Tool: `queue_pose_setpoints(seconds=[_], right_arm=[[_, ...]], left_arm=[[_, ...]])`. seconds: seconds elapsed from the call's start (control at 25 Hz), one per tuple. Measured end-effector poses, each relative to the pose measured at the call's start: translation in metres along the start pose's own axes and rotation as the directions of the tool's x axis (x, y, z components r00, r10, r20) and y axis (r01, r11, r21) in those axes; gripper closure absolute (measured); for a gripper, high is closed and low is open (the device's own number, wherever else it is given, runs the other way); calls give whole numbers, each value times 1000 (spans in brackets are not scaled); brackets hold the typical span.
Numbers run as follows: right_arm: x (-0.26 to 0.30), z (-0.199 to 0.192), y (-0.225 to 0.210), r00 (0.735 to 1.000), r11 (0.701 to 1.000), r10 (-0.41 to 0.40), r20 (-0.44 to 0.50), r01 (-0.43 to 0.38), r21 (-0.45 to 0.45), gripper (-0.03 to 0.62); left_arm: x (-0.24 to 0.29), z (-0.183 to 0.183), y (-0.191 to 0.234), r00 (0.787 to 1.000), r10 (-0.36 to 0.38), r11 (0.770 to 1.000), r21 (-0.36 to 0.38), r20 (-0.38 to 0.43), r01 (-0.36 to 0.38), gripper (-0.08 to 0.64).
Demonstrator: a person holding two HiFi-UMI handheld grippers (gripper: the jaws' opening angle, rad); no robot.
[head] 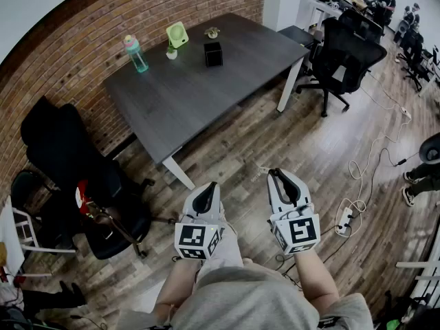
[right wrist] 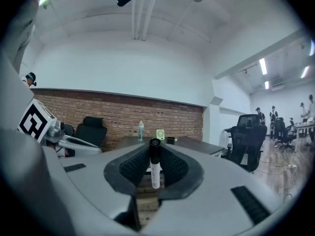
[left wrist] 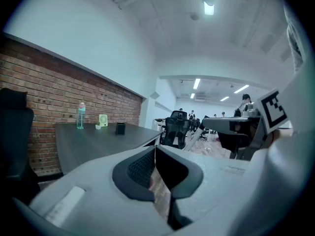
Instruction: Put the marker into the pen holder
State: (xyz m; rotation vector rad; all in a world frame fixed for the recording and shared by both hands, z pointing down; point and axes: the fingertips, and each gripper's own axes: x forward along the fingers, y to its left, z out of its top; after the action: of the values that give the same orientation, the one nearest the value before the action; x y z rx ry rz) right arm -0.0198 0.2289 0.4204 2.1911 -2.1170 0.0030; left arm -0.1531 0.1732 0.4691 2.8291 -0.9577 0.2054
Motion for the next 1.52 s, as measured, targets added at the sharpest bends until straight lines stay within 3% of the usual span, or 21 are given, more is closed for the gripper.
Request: queue_pose_setpoints(seconds=[0.24, 0.48, 1.12, 1.52], right_arm=[[-101, 11, 25, 999, 999, 27, 24, -26, -41, 526], [-150, 15, 23, 998, 1000, 16, 56, -15, -18, 526], [-186, 11, 31, 995, 997, 80, 56, -79, -7, 526], [-177, 11, 32, 992, 994, 109, 60, -110, 12, 526]], left_arm=[[-79, -12, -65, 1000, 7, 1000, -11, -2, -7, 543], [-113, -9, -97, 1000, 6, 1000, 20, 18, -7, 543], [-139, -8, -128, 999, 22, 999, 29, 27, -23, 543], [-136, -6, -123, 999, 38, 999, 17, 30, -39, 543]])
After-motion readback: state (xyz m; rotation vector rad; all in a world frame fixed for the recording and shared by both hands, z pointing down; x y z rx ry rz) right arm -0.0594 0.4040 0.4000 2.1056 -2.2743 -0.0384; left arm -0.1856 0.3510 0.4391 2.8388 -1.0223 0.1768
